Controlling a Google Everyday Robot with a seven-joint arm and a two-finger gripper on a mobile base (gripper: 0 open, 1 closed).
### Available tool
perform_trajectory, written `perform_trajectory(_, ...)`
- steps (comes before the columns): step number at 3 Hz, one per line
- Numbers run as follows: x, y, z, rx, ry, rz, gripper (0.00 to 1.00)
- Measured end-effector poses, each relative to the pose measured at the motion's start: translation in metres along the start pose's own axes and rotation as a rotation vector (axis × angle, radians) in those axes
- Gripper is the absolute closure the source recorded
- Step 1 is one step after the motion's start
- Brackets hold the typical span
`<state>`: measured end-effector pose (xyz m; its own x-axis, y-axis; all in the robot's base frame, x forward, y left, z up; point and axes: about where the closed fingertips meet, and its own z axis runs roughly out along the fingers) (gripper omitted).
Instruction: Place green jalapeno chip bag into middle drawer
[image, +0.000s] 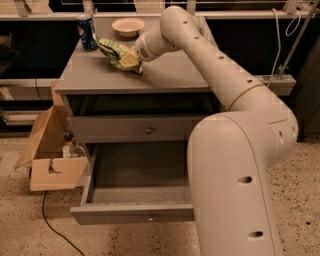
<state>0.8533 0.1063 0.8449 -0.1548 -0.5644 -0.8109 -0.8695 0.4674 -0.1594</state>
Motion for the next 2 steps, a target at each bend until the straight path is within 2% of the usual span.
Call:
perform_trajectory(1, -0.006, -0.004, -0.033, 0.042, -0.040, -0.026, 0.88)
perform_trajectory(2, -0.009, 0.006, -0.084, 0.089, -0.110, -0.061, 1.00)
